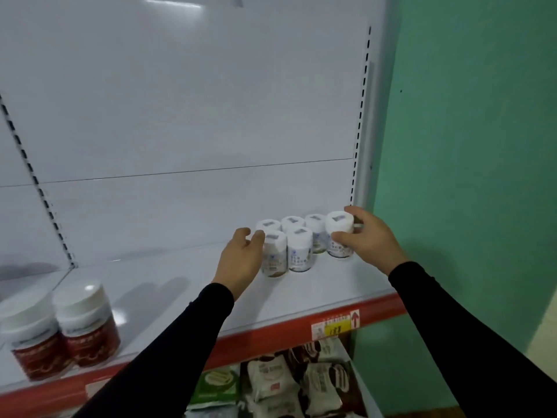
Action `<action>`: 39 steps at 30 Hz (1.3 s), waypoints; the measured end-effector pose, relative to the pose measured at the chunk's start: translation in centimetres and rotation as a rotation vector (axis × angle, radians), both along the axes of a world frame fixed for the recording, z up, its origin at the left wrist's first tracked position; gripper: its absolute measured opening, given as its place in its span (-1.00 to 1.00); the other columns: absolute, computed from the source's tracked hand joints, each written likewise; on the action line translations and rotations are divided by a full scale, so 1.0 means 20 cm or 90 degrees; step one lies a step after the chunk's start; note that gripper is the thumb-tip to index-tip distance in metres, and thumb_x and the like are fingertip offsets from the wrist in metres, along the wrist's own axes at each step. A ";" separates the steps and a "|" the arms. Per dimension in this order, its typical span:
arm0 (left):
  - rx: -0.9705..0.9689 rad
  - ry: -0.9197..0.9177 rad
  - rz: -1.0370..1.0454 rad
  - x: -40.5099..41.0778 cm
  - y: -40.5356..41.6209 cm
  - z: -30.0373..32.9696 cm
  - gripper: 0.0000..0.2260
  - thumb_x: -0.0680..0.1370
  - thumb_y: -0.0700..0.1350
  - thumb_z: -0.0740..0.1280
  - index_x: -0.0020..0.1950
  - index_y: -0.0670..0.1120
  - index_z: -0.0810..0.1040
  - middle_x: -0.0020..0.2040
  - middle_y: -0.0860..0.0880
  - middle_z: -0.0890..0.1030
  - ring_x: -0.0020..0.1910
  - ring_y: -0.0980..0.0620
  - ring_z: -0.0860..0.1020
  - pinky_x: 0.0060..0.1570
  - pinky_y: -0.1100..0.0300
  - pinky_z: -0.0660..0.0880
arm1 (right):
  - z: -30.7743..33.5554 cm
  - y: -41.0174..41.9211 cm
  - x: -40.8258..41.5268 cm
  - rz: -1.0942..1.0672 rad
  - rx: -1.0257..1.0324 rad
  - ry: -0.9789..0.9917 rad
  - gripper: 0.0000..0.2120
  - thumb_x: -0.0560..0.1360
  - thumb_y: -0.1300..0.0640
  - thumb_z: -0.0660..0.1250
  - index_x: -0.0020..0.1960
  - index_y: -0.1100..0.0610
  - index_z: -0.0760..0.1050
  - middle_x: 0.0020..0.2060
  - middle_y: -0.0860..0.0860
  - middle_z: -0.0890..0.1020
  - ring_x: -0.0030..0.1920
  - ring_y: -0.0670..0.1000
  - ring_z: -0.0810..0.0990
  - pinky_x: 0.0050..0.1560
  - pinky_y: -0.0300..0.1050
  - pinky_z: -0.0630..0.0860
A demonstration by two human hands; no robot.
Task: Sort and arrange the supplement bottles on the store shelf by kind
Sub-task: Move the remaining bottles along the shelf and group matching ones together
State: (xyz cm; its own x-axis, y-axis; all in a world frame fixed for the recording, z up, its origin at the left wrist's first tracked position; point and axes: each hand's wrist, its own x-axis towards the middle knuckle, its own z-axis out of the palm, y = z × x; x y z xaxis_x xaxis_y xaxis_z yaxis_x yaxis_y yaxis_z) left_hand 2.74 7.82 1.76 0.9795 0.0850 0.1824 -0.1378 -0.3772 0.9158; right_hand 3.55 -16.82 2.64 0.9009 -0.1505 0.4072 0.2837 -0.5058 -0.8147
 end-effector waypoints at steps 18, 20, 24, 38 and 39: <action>0.001 0.032 0.031 0.03 -0.11 -0.08 -0.74 0.65 0.08 0.07 0.15 -0.03 0.42 0.16 -0.06 0.51 0.12 -0.08 0.48 0.05 0.08 0.39 | -0.15 -0.03 0.14 0.115 0.023 0.094 -0.43 0.44 0.09 0.50 0.37 0.02 0.36 0.19 0.02 0.53 0.14 0.04 0.57 0.13 -0.04 0.51; -0.002 0.020 0.035 0.02 -0.07 -0.05 -0.76 0.64 0.09 0.07 0.16 0.00 0.43 0.16 -0.01 0.52 0.13 -0.05 0.47 0.05 0.10 0.35 | -0.10 -0.02 0.13 0.060 0.047 0.042 -0.48 0.48 0.07 0.46 0.39 0.08 0.39 0.17 0.03 0.51 0.14 0.06 0.57 0.08 -0.12 0.51; -0.015 -0.033 0.043 -0.03 0.05 0.09 -0.67 0.62 0.13 0.10 0.25 -0.02 0.45 0.00 0.12 0.53 0.02 0.09 0.51 0.01 0.11 0.42 | 0.10 0.12 0.07 0.031 0.100 -0.121 -0.74 0.52 0.06 0.40 0.19 0.00 0.51 0.08 -0.01 0.59 -0.02 -0.16 0.60 -0.22 -0.47 0.45; 0.004 -0.263 0.191 -0.58 1.10 0.58 -0.74 0.59 0.16 0.16 0.16 0.11 0.51 0.04 0.24 0.56 0.08 0.27 0.51 -0.04 0.30 0.39 | 0.48 1.43 -0.31 0.363 0.100 -0.148 -0.73 0.50 -0.06 0.38 0.18 -0.07 0.55 -0.03 -0.17 0.63 -0.04 -0.16 0.64 0.14 -0.01 0.58; 0.006 -0.262 0.205 -0.62 1.22 0.59 -0.76 0.59 0.16 0.16 0.14 0.11 0.52 0.05 0.22 0.57 0.08 0.25 0.51 -0.02 0.28 0.40 | 0.49 1.54 -0.34 0.375 0.090 -0.146 -0.73 0.50 -0.07 0.38 0.19 -0.07 0.54 -0.02 -0.17 0.63 -0.03 -0.17 0.64 0.13 -0.03 0.59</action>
